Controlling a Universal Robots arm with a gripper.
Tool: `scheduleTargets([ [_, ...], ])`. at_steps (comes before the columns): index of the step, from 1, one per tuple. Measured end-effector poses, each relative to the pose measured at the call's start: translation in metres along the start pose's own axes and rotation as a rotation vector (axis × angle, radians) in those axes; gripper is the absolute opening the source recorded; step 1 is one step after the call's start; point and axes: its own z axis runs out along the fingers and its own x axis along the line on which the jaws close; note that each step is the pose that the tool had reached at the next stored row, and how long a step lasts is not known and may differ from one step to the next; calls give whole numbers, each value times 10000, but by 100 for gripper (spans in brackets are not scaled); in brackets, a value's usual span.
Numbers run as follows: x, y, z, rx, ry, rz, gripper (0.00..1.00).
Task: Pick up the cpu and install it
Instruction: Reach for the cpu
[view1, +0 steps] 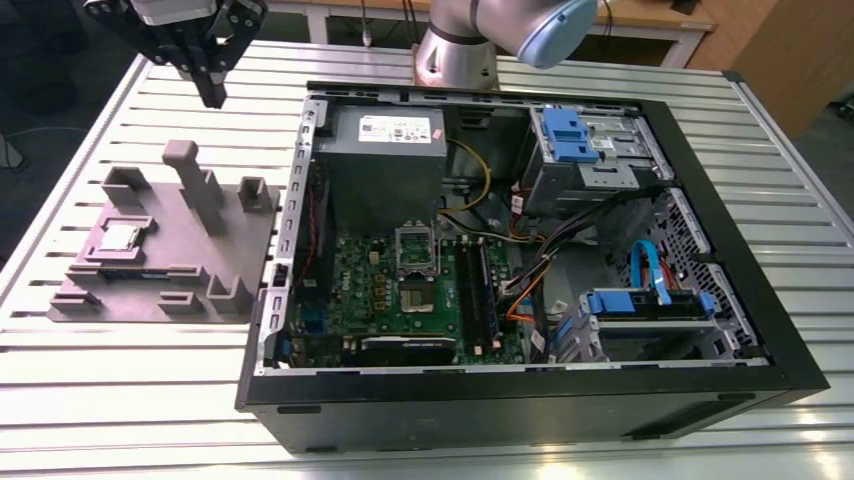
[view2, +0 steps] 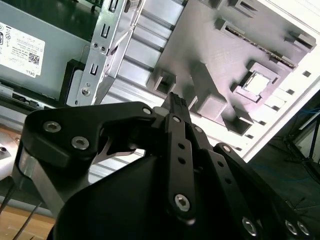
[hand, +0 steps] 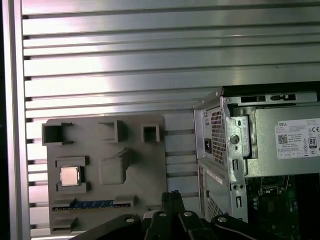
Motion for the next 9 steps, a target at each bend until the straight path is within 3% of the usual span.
scheduleTargets([
  [3,-42,3,1,0,0,0,10],
  [9,-48,3,1,-1,0,0,10],
])
